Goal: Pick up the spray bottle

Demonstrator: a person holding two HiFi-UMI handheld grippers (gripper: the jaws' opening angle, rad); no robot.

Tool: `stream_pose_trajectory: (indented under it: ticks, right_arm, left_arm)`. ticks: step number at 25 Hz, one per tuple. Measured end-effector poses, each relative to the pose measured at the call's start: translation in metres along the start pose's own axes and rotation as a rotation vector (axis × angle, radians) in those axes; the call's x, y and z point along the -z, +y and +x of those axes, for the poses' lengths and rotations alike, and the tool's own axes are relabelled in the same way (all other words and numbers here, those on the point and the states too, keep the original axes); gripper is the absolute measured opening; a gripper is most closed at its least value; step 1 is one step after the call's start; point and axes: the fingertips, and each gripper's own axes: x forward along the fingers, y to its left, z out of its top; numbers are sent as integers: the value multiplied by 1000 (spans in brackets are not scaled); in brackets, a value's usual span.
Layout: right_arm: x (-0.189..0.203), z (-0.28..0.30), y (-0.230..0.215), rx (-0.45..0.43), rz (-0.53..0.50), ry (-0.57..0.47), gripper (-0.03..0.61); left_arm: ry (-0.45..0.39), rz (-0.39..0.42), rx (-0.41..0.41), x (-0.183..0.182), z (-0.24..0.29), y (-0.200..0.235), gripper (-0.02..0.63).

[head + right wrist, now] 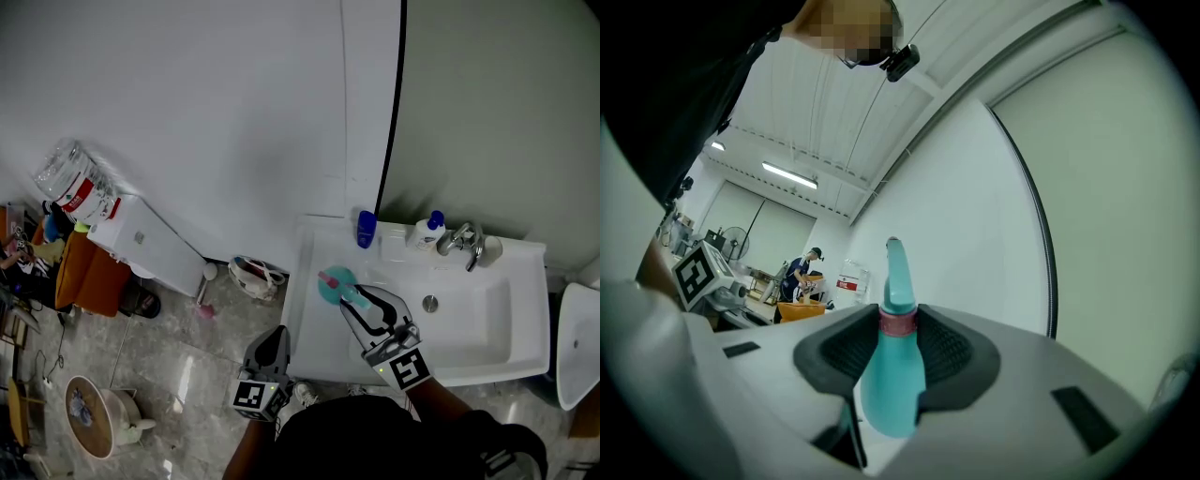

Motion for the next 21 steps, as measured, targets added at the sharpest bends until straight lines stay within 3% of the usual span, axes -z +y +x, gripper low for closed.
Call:
stream_pose_trajectory:
  ticks: [21]
  right_arm:
    - [14,1,-12,29,11,23,127]
  left_arm:
    - [-10,-3,1,-6,12,-1,-5]
